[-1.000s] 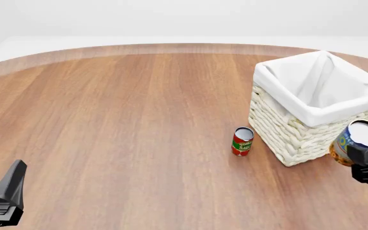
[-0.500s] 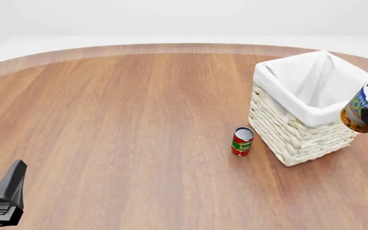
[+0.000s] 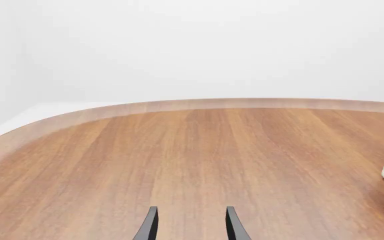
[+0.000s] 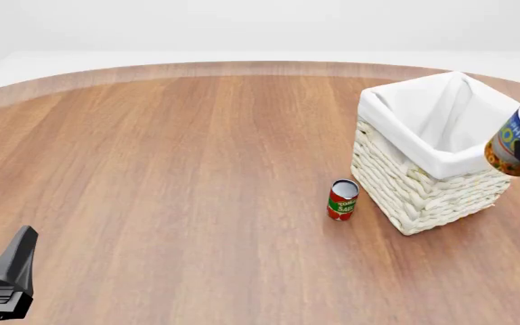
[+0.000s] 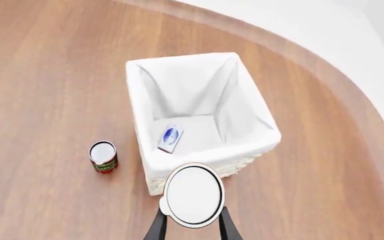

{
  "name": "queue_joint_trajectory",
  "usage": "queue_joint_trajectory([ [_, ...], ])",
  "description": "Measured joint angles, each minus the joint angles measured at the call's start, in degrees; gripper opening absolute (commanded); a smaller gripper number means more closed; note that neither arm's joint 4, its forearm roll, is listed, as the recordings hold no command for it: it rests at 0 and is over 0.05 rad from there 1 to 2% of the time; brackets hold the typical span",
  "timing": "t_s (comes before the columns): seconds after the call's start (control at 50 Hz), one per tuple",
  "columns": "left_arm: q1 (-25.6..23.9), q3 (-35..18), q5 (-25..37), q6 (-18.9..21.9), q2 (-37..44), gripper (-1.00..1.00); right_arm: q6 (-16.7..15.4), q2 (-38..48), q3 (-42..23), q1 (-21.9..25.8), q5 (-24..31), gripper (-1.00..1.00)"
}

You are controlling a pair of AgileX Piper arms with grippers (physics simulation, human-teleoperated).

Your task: Pick up the alphabet soup and the cream cheese box, and put them in the basket.

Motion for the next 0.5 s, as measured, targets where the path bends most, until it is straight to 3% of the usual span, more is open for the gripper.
queue_joint_trajectory([
  [0.5, 0.0, 0.0, 0.0, 0.0, 0.0, 1.0, -2.5, 5.49, -5.4, -0.08, -1.38, -1.0],
])
